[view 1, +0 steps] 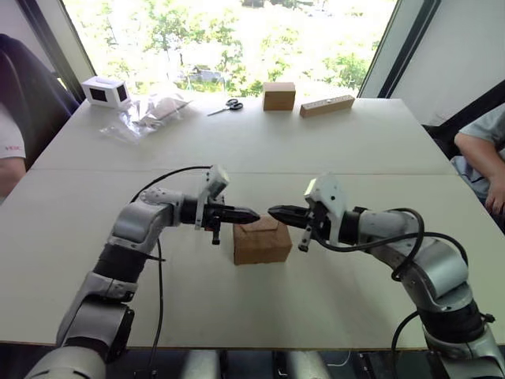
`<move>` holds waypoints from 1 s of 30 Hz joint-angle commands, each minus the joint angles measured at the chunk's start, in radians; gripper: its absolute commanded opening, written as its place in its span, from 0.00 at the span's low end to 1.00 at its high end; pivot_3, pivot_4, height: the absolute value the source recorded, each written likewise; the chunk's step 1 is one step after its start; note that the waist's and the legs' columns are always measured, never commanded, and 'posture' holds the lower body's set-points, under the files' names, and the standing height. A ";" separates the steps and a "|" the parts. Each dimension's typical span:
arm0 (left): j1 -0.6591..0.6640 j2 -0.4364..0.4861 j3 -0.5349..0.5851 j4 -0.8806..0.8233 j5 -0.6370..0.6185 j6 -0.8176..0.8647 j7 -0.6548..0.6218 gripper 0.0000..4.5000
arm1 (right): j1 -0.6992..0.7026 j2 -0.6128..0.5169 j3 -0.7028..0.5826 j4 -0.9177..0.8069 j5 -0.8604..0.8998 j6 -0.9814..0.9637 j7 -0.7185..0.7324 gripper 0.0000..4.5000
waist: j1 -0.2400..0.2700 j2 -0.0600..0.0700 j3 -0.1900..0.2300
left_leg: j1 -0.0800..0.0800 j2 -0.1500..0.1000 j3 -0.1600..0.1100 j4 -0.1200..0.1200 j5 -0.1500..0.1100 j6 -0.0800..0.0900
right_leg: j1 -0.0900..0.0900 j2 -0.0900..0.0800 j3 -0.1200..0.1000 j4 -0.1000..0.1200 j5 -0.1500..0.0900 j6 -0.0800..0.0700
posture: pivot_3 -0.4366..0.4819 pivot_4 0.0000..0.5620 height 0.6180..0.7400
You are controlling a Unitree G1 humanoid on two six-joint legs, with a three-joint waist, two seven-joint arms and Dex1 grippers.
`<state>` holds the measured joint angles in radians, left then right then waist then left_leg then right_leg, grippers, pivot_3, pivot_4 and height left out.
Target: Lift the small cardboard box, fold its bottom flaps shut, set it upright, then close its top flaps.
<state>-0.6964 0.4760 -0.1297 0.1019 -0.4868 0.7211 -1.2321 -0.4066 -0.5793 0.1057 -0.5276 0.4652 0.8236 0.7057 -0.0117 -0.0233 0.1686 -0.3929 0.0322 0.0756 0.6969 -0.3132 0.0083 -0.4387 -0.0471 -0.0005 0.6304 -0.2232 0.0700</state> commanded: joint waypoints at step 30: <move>0.236 0.302 0.253 -0.319 -0.172 0.097 0.035 0.00 | 0.189 -0.251 -0.467 -0.271 0.353 0.185 0.042 0.00 | 0.000 0.001 0.001 | 0.000 0.000 0.001 -0.002 0.000 0.000 | -0.001 -0.002 0.000 -0.001 0.000 -0.001 | 0.48 0.27 1.00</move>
<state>-0.4871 0.7293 0.0510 -0.1831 -0.6429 0.8220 -1.1826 -0.2315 -0.7743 -0.2464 -0.7548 0.7653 0.9850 0.7109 -0.0115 -0.0224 0.1694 -0.3928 0.0321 0.0762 0.6945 -0.3134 0.0083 -0.4398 -0.0494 -0.0005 0.6292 -0.2237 0.0692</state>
